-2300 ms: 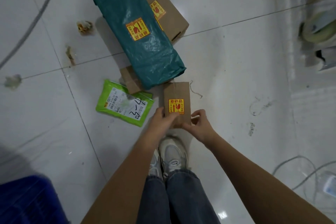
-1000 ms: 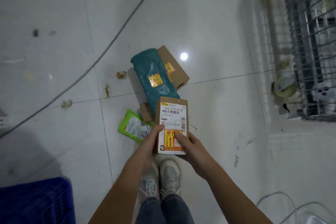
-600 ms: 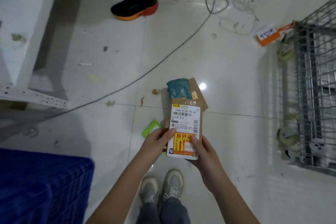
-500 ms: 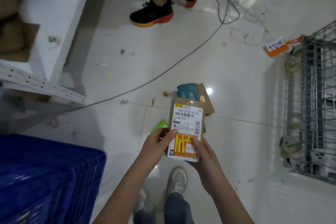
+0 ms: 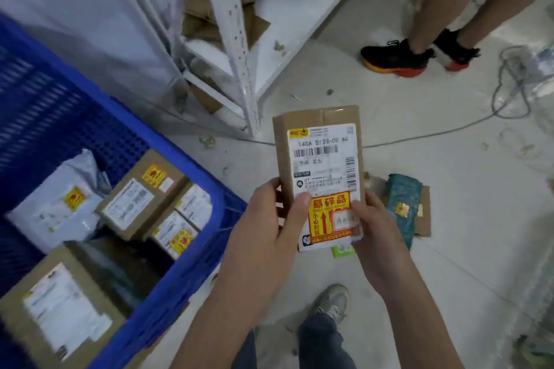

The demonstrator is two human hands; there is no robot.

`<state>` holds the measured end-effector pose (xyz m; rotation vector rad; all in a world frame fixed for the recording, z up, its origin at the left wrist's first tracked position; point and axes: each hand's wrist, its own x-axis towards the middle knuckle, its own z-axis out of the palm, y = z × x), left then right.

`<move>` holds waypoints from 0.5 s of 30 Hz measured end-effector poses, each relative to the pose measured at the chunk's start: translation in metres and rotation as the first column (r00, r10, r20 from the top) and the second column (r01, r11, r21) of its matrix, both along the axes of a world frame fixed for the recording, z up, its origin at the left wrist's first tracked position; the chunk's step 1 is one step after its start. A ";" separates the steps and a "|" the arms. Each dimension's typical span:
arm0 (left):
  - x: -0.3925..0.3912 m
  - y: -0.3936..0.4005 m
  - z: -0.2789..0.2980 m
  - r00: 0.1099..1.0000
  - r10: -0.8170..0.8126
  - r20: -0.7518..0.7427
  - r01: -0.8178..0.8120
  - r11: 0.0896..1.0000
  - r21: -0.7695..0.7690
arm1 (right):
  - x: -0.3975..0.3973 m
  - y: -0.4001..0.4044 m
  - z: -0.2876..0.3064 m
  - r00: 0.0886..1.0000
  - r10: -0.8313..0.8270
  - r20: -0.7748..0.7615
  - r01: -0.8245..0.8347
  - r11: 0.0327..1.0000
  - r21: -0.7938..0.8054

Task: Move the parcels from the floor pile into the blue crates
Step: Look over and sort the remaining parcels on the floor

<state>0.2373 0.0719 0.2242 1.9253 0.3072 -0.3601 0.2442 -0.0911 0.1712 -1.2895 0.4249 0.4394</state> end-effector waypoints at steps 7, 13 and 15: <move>-0.019 0.154 0.057 0.961 0.270 0.053 -0.258 0.952 -0.162 | 0.021 0.141 0.074 0.901 0.373 0.221 -0.310 0.910 -0.274; -0.017 0.249 -0.032 0.915 0.317 -0.251 -0.353 0.929 -0.110 | 0.052 0.247 0.031 0.682 0.731 -0.027 -0.646 0.585 -0.491; -0.019 0.254 -0.071 0.886 0.339 -0.315 -0.377 0.924 -0.066 | 0.057 0.272 0.002 0.572 0.803 -0.168 -0.745 0.424 -0.515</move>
